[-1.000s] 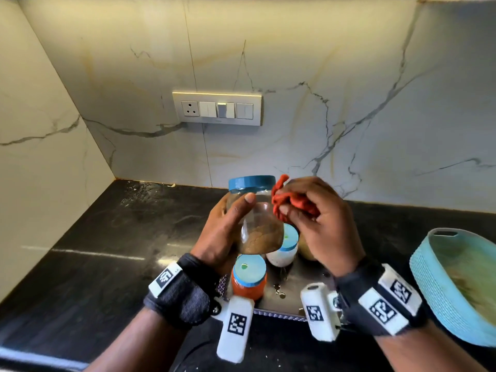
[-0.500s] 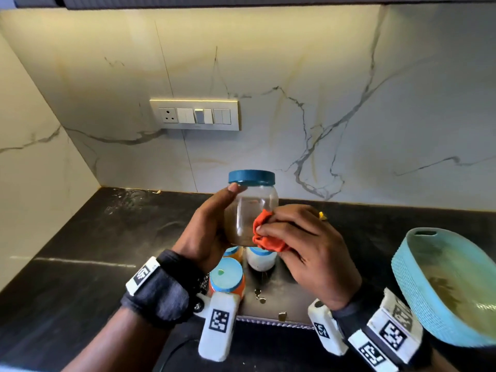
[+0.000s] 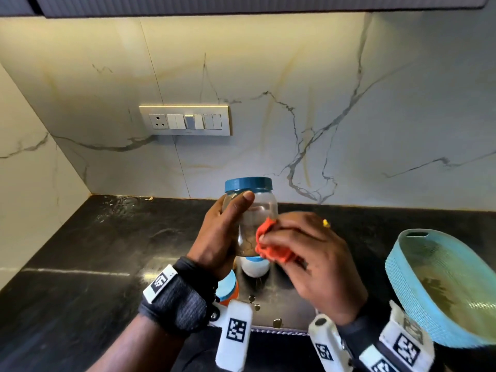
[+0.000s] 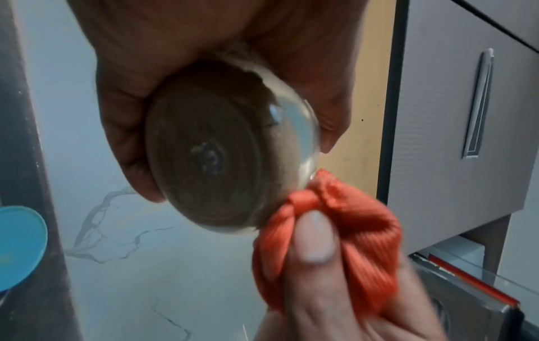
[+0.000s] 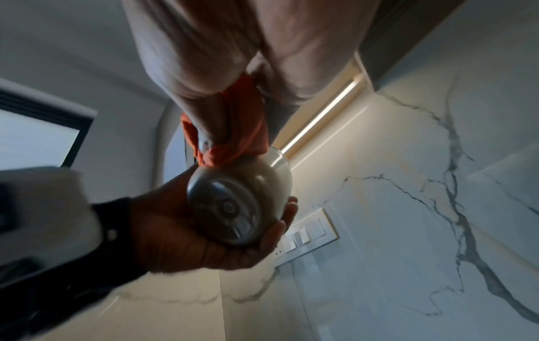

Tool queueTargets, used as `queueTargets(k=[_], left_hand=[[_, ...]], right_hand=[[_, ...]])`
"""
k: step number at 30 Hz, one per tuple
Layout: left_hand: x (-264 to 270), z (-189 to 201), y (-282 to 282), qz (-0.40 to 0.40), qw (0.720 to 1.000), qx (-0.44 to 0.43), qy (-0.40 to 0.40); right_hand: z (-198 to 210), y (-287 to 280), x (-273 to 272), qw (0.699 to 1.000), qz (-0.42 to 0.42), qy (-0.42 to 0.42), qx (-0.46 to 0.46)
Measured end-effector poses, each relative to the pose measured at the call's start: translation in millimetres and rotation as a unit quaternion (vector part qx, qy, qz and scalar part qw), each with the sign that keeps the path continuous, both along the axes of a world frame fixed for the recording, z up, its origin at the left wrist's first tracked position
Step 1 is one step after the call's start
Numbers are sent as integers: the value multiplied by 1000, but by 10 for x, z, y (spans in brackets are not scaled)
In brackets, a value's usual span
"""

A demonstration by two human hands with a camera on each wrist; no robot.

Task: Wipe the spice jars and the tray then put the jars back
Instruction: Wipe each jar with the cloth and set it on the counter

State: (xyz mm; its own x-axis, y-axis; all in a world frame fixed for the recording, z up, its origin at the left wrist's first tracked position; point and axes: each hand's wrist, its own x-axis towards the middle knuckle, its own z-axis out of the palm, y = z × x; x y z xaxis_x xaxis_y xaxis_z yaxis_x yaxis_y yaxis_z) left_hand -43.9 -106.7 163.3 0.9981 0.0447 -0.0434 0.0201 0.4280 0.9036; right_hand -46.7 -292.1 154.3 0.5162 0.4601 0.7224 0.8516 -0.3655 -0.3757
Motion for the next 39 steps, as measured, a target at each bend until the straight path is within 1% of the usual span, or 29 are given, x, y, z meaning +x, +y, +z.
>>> queueTargets(k=[2,3,5,7,8,10,13,15,17,19,21,22,25,28,30,31,33,35,37,38,39], left_hand=[[-1,-39,4,2,1000,3,3],[-3,-46,-5,-4,1000,6,3],[-16,-76,-39,-23,1000,9,-7],[-12,-83,-50,-33,999,9,-18],[1,-77,-38,-33,999,1,-22],[36,-43,7,-27,999,-16,-20],[28,24,91,-29,998,-49,0],[-12,20,124,-23,998,-53,-2],[-56,12,120,-23,998,-48,-19],[-74,-26,125,-22,999,-27,-33],[-70,-27,144,-23,999,-26,-26],[-61,-25,166,-18,999,-29,-27],[-68,33,271,2,999,-46,-19],[-101,94,375,-9,998,-68,-16],[-128,78,399,-18,998,-58,-27],[-143,56,399,-25,998,-54,-35],[-177,31,374,-37,997,-45,-45],[-231,40,353,-50,997,-51,-42],[-270,81,352,-59,994,-75,-50],[-278,97,366,-54,994,-84,-55],[-271,111,399,-45,993,-90,-60]], right_hand=[[-22,-43,2,999,12,-20,-22],[13,-53,62,1000,17,-15,-11],[110,-56,226,998,9,40,54],[195,-27,334,986,-8,103,133],[200,0,334,982,-16,114,149],[149,47,213,986,-29,91,134],[-23,94,-49,996,-12,40,85],[-73,111,-92,997,-5,29,68],[-34,125,19,992,13,59,107],[55,156,179,979,25,120,163],[133,199,278,965,28,168,198],[127,217,275,962,25,179,205],[12,265,68,967,27,162,193],[-60,278,-152,985,40,87,142],[2,303,-125,990,38,56,121],[49,324,-71,989,35,62,129],[128,383,111,975,38,117,184],[207,464,247,949,55,189,245],[227,531,235,934,68,231,263],[206,557,173,934,70,238,258],[186,571,85,940,66,228,245]])
